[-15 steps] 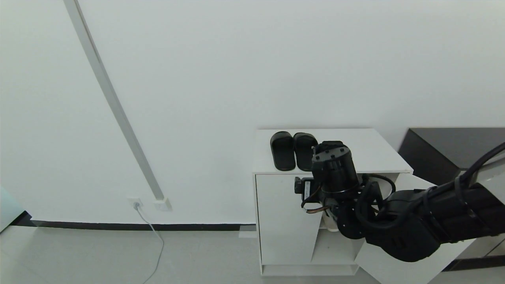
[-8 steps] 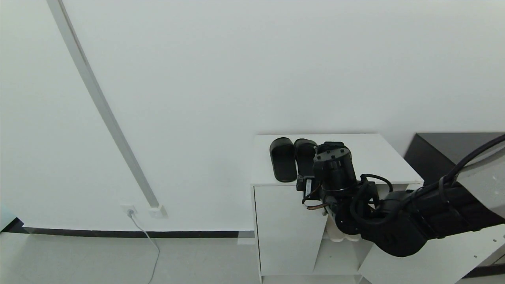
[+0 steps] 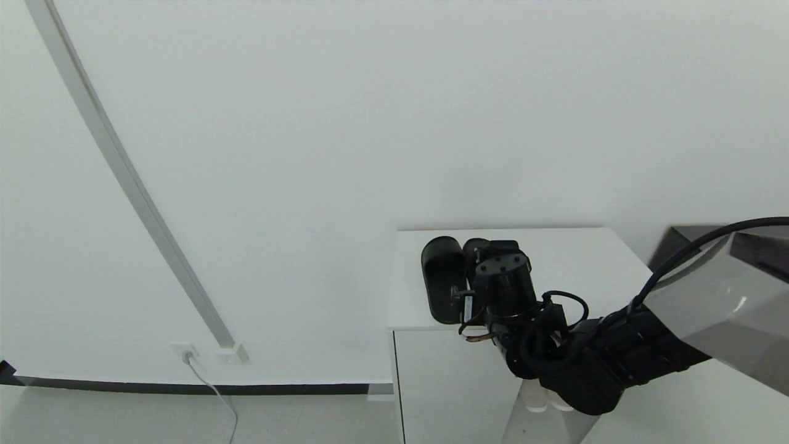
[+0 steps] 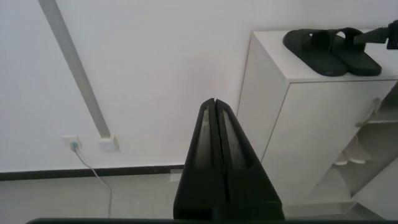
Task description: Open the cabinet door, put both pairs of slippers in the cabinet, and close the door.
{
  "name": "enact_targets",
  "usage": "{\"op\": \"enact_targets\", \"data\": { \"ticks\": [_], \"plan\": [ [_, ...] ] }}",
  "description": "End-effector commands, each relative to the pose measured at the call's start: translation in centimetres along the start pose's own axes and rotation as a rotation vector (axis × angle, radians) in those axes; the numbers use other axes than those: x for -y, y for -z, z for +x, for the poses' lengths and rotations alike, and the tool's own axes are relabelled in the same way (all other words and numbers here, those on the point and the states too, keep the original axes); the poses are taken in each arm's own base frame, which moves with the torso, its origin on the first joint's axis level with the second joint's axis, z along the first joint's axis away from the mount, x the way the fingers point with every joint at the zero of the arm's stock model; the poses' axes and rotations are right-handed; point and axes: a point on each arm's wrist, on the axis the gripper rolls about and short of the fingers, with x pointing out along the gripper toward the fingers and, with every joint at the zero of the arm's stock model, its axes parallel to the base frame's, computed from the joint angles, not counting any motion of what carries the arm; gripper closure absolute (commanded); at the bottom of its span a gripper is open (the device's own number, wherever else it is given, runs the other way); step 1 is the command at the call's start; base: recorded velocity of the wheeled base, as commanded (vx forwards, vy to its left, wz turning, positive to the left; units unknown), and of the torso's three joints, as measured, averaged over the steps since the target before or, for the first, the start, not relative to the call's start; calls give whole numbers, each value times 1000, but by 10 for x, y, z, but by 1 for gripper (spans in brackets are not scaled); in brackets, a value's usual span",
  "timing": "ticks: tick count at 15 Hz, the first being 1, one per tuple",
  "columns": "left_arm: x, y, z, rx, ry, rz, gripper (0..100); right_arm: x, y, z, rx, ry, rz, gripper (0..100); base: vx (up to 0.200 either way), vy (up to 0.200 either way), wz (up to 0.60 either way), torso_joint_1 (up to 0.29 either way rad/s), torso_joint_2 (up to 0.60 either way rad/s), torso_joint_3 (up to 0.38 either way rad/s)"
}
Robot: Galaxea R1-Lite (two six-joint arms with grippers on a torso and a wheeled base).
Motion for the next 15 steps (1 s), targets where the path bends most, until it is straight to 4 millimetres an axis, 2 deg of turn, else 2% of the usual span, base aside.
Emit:
{"op": "enact_targets", "data": {
  "ticks": [1,3,6,10,15],
  "plan": [
    [0,0,0,0,0,-1,100,-3,25,17,-28,5,-43,0,0,0,0,0,0,0],
    [0,0,0,0,0,-1,100,-5,34,31,-5,10,-71,0,0,0,0,0,0,0],
    [0,0,0,0,0,-1,100,2,32,59,56,40,-64,0,0,0,0,0,0,0],
    [0,0,0,0,0,-1,100,4,29,66,65,32,-53,0,0,0,0,0,0,0],
    [0,0,0,0,0,-1,100,0,29,90,84,40,-34,0,0,0,0,0,0,0]
  ]
}}
